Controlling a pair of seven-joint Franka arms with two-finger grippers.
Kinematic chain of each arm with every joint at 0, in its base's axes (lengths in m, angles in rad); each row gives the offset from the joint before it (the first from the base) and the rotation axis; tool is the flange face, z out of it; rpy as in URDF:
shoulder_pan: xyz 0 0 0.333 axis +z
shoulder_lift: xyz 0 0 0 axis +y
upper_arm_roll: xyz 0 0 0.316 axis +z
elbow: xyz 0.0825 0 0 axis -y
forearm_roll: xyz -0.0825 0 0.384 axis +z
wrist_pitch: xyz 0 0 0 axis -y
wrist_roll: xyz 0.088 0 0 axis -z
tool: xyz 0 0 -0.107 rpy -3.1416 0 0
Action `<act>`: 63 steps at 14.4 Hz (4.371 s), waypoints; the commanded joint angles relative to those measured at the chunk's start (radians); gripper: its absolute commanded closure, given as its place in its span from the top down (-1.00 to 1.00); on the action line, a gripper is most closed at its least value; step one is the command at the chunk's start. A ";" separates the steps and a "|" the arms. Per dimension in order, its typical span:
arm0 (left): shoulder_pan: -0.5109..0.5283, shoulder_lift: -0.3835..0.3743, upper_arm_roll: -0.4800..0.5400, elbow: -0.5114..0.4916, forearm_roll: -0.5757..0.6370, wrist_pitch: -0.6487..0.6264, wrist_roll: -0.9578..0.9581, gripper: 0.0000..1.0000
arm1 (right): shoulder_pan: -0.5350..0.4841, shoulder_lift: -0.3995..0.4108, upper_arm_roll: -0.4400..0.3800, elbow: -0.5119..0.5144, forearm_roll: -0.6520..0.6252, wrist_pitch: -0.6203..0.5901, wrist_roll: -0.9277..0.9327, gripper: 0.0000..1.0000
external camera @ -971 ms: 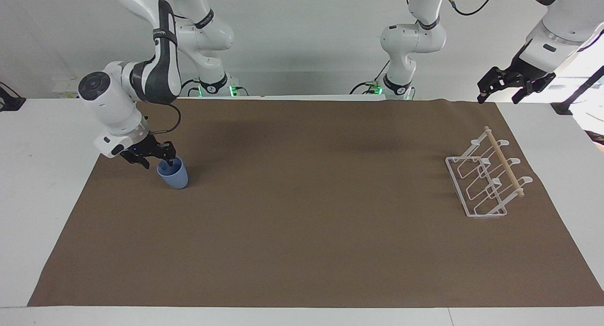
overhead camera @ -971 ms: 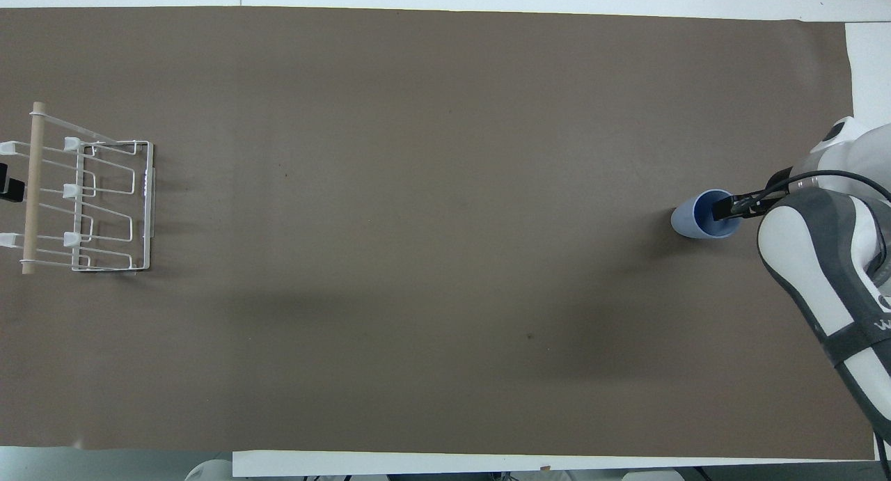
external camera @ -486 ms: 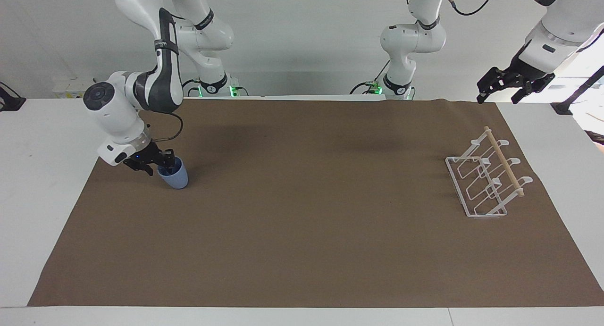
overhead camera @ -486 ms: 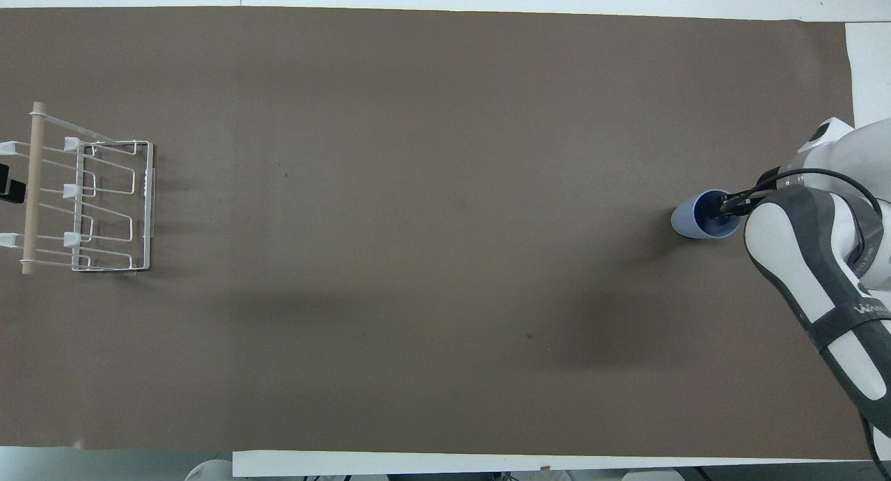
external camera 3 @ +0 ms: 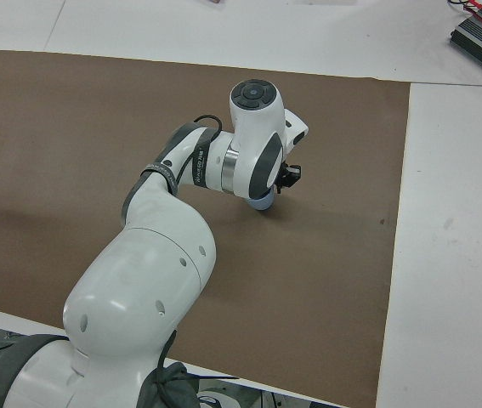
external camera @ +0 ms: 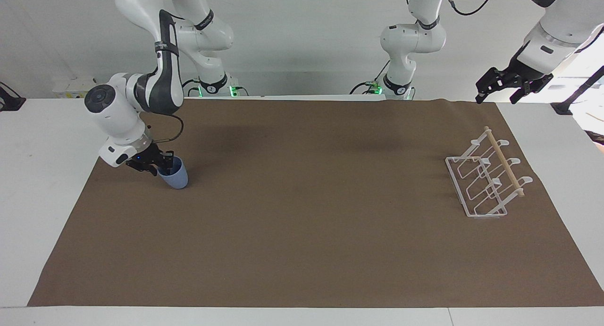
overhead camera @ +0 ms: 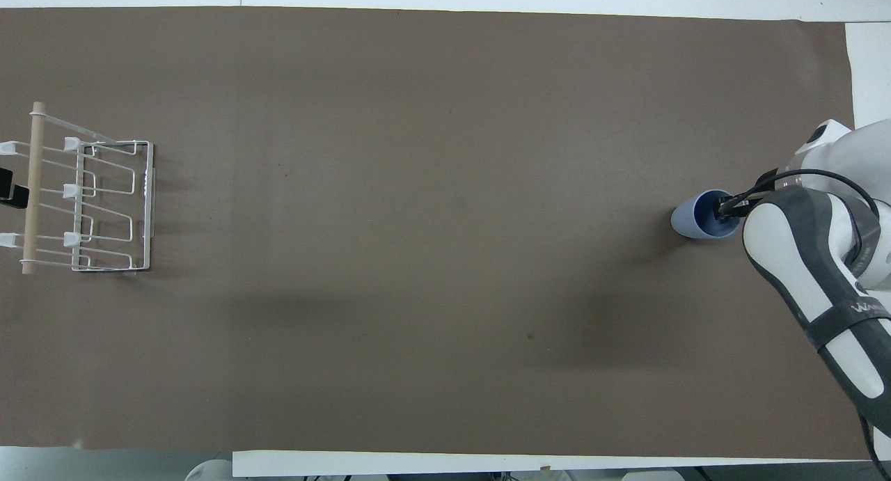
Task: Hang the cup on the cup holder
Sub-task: 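Lift the cup sideways with the right gripper while the left gripper approaches, then bring the cup toward the left gripper and close the left gripper on it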
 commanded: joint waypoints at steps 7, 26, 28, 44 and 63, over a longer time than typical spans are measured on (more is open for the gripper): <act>0.001 -0.044 -0.003 -0.060 0.004 0.014 -0.065 1.00 | -0.001 -0.013 0.007 0.073 0.020 -0.131 -0.025 -1.00; -0.315 -0.072 -0.058 -0.337 -0.071 0.368 -1.594 1.00 | 0.006 -0.085 0.125 0.199 1.022 -0.513 0.075 -1.00; -0.318 -0.065 -0.058 -0.348 -0.183 0.423 -1.646 1.00 | 0.022 -0.099 0.153 0.171 1.105 -0.498 0.133 -1.00; -0.523 0.065 -0.058 -0.234 -0.307 0.600 -1.941 1.00 | 0.204 -0.200 0.153 -0.079 1.483 -0.274 0.104 -1.00; -0.622 0.162 -0.056 -0.101 -0.297 0.594 -1.996 0.98 | 0.299 -0.183 0.156 -0.079 1.532 -0.153 0.109 -1.00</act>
